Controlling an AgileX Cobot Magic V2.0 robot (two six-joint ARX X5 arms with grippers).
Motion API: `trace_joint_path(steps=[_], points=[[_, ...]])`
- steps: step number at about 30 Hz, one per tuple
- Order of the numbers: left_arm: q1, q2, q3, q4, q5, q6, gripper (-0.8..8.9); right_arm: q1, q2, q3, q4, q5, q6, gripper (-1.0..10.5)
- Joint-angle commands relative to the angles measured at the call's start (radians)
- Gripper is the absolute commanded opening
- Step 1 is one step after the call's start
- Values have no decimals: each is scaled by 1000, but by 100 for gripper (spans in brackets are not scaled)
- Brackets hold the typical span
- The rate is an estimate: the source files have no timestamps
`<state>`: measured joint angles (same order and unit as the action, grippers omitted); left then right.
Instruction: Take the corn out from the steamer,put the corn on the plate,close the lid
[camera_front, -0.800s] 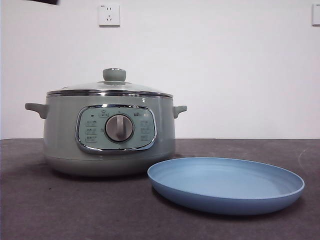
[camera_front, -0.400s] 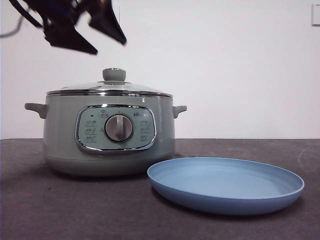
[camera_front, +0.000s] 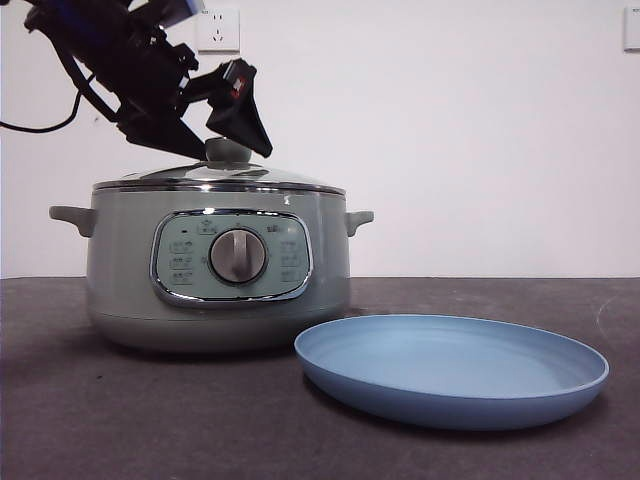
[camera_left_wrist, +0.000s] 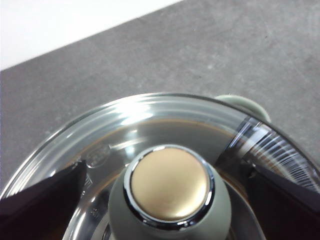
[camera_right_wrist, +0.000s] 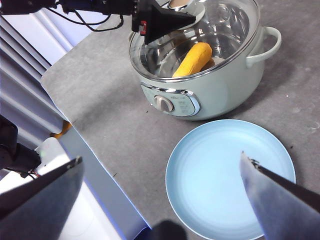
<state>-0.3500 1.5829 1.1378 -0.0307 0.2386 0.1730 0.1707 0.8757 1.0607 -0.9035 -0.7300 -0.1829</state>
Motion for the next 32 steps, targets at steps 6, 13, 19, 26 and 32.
trace_joint_path(steps=[6,13,19,26,32], points=[[-6,12,-3,-15,1,11,557,2,0,3,5,3,3,599],[-11,14,-3,-51,2,11,371,2,0,3,5,3,3,599],[-12,13,-3,-47,0,10,78,2,0,3,5,3,3,599],[-12,11,-3,-45,1,3,-12,2,0,3,5,3,3,598],[-12,-24,-3,-37,0,3,-12,2,0,3,5,5,3,598]])
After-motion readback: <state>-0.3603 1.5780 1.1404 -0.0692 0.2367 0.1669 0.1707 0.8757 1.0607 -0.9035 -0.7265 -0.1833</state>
